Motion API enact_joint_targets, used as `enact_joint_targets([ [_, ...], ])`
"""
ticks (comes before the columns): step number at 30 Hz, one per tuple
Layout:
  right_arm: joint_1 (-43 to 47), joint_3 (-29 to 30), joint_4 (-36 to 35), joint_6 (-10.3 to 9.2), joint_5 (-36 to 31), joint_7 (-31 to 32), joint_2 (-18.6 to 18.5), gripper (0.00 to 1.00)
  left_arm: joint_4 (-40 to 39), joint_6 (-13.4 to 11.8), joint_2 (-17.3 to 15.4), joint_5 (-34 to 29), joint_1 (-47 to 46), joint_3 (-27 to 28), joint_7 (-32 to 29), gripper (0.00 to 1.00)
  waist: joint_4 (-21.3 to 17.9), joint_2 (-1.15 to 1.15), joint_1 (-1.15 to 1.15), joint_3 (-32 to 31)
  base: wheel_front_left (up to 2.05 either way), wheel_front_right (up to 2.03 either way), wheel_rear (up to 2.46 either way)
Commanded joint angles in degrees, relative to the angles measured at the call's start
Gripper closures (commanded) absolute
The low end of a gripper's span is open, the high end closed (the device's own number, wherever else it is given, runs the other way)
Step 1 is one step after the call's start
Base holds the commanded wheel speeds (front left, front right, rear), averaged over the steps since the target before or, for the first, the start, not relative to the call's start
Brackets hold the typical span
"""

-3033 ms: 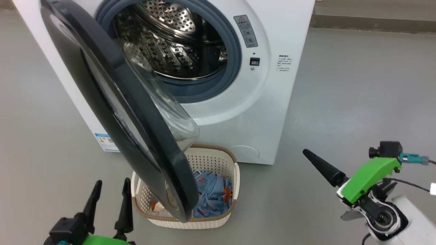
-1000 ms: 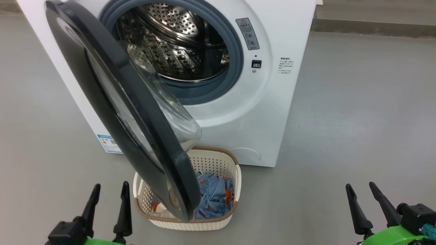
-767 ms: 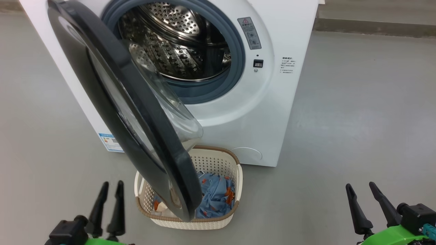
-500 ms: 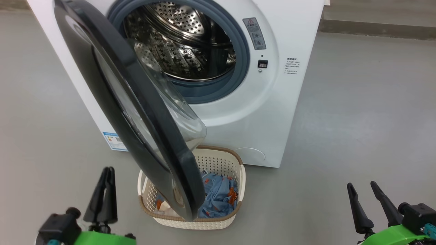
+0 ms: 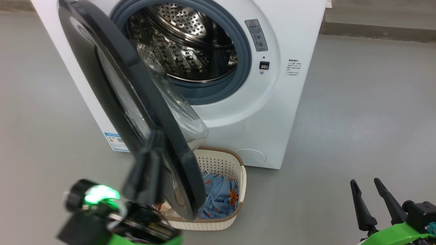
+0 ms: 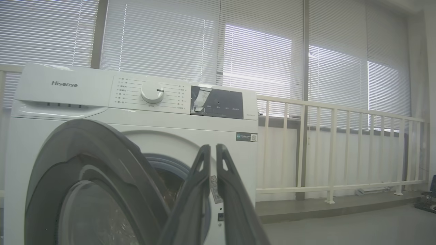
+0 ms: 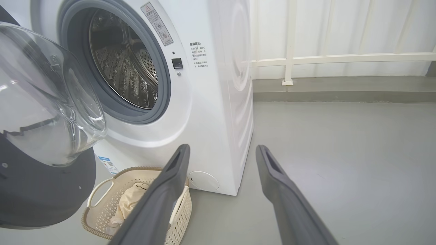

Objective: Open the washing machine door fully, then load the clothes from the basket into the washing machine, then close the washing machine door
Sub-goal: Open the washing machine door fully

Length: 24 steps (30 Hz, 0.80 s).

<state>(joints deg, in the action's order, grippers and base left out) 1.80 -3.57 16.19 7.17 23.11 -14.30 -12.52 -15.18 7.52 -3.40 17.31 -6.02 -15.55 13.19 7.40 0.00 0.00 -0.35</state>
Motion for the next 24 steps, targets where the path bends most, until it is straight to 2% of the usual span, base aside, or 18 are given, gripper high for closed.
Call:
enact_joint_targets([
  [1, -0.33, -0.95, -1.55, 0.32, -0.7, -0.7, -1.32, 0.0, -2.21, -0.04, 0.02, -1.06, -2.46, 0.19, -0.67, 1.0, -0.13, 0.0, 0.0, 0.1, 0.0, 0.0, 0.0],
  [5, -0.63, -0.47, -1.81, 0.32, -1.05, -0.7, -1.52, 0.0, -1.99, -0.3, 0.31, -0.73, -2.71, -6.61, -2.11, 1.0, -0.47, 0.0, 0.0, 0.32, 0.0, 0.0, 0.0],
  [13, -0.58, -0.22, -2.37, 0.32, -1.84, -0.7, -1.34, 0.0, 8.67, -3.34, 0.5, 6.12, -3.85, -15.42, -2.79, 1.0, -1.21, 0.0, 0.0, 0.22, 0.0, 0.0, 0.0],
  [24, -0.41, -0.32, -2.6, 0.32, -2.53, -0.7, -1.16, 0.0, 21.67, -6.74, 0.51, 13.01, -7.85, -18.15, -1.17, 1.0, -1.38, 0.0, 0.0, 0.08, 0.0, 0.0, 0.0],
])
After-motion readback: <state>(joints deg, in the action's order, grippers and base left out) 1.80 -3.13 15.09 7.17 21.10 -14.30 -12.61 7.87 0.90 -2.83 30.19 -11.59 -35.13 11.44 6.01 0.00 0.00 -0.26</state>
